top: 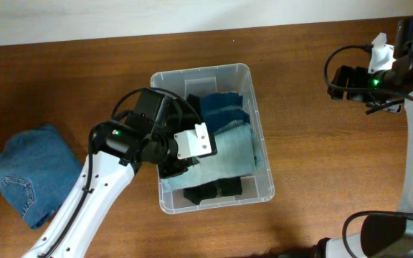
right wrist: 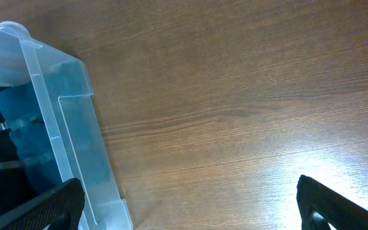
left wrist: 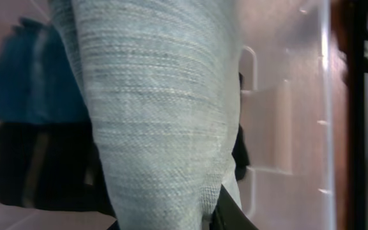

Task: Pack container
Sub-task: 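Lay the light-blue jeans over the bundles in the container, release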

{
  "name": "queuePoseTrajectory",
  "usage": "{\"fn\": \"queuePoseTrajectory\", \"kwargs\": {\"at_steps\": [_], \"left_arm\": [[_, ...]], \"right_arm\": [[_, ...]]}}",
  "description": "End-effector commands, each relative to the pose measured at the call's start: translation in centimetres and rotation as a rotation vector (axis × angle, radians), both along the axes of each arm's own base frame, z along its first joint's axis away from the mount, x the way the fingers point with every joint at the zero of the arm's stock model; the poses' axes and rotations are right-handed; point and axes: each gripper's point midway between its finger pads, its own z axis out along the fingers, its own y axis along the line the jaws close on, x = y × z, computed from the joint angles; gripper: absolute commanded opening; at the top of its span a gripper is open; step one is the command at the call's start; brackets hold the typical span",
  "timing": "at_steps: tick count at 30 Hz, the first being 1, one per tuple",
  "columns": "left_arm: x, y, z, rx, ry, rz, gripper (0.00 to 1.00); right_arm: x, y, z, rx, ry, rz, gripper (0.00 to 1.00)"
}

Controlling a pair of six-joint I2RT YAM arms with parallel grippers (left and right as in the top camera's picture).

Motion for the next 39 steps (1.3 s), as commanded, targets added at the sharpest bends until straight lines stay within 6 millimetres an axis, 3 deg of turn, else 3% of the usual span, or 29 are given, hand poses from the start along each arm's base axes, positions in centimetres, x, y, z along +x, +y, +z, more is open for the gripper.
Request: {"fn": "queuePoseTrajectory", "kwargs": {"at_steps": [1, 5, 8, 9, 10, 11, 12, 13, 15, 17, 20, 23, 24, 25, 26, 27, 28, 31, 34, 39], "left_arm": [[-0.1, -0.2, 0.5, -0.007, -0.024, -0.038, 0.00], [-0.2, -0.2, 0.0, 0.004, -0.001, -0.038, 0.00], [0.5, -0.6, -1.9, 0.021, 0.045, -0.039, 0.00], [0.8, -0.7, -2.7, 0.028, 0.070, -0.027, 0.29], [0.9, -0.8, -3.0, 0.031, 0.081, -0.021, 0.43], [2.1, -1.2, -4.1, 0.035, 0.079, -0.002, 0.99], [2.6, -1.4, -4.3, 0.033, 0.073, 0.009, 0.99], [4.3, -1.6, -4.5, 0.029, 0.040, 0.070, 1.00], [8.5, -1.4, -3.3, 0.027, -0.079, 0.258, 0.99], [10.1, -1.4, -1.4, 0.009, -0.132, 0.318, 0.99], [11.2, -2.0, 2.7, -0.068, -0.151, 0.399, 0.99], [9.6, -2.1, 5.5, -0.122, -0.059, 0.457, 0.99], [8.7, -2.3, 6.0, -0.136, -0.017, 0.457, 0.96], [7.7, -2.4, 6.2, -0.144, 0.023, 0.445, 0.64], [6.6, -2.6, 6.3, -0.150, 0.068, 0.426, 0.30], [5.7, -2.5, 6.2, -0.146, 0.104, 0.418, 0.11], [4.5, -2.1, 5.6, -0.124, 0.174, 0.442, 0.01], [2.0, -1.1, 3.9, -0.043, 0.327, 0.519, 0.01], [0.2, -1.6, 2.8, 0.004, 0.375, 0.495, 0.01], [-0.4, -3.0, 0.1, 0.028, 0.423, 0.509, 0.01]], "right_arm": [[-0.3, -0.3, 0.1, -0.002, -0.001, -0.019, 0.98], [-0.3, -0.3, 0.1, -0.002, -0.001, -0.019, 0.98], [-0.3, -0.3, 0.1, -0.002, -0.001, -0.019, 0.98], [-0.3, -0.3, 0.1, -0.002, -0.001, -0.018, 0.98], [-0.3, -0.2, 0.1, -0.002, -0.001, -0.018, 0.98], [-0.3, -0.2, 0.1, -0.002, 0.000, -0.018, 0.98], [-0.3, -0.2, 0.1, -0.002, 0.000, -0.018, 0.98], [-0.3, -0.2, 0.1, -0.001, 0.000, -0.018, 0.98], [-0.4, -0.2, 0.0, 0.000, 0.006, -0.018, 0.98], [-0.5, -0.2, 0.0, 0.001, 0.008, -0.018, 0.98], [-0.5, -0.2, 0.0, 0.000, 0.007, -0.018, 0.98], [-0.4, -0.2, 0.0, 0.000, 0.007, -0.018, 0.98], [-0.4, -0.2, 0.0, 0.000, 0.006, -0.018, 0.98], [-0.4, -0.2, 0.0, -0.001, 0.005, -0.018, 0.98], [-0.4, -0.2, 0.0, -0.001, 0.004, -0.018, 0.98], [-0.4, -0.2, 0.0, -0.001, 0.003, -0.018, 0.98], [-0.4, -0.2, 0.0, -0.001, 0.003, -0.018, 0.98], [-0.3, -0.2, 0.1, -0.001, 0.002, -0.018, 0.98], [-0.3, -0.3, 0.1, -0.002, -0.001, -0.018, 0.98], [-0.3, -0.2, 0.1, -0.002, 0.001, -0.018, 0.98]]}}
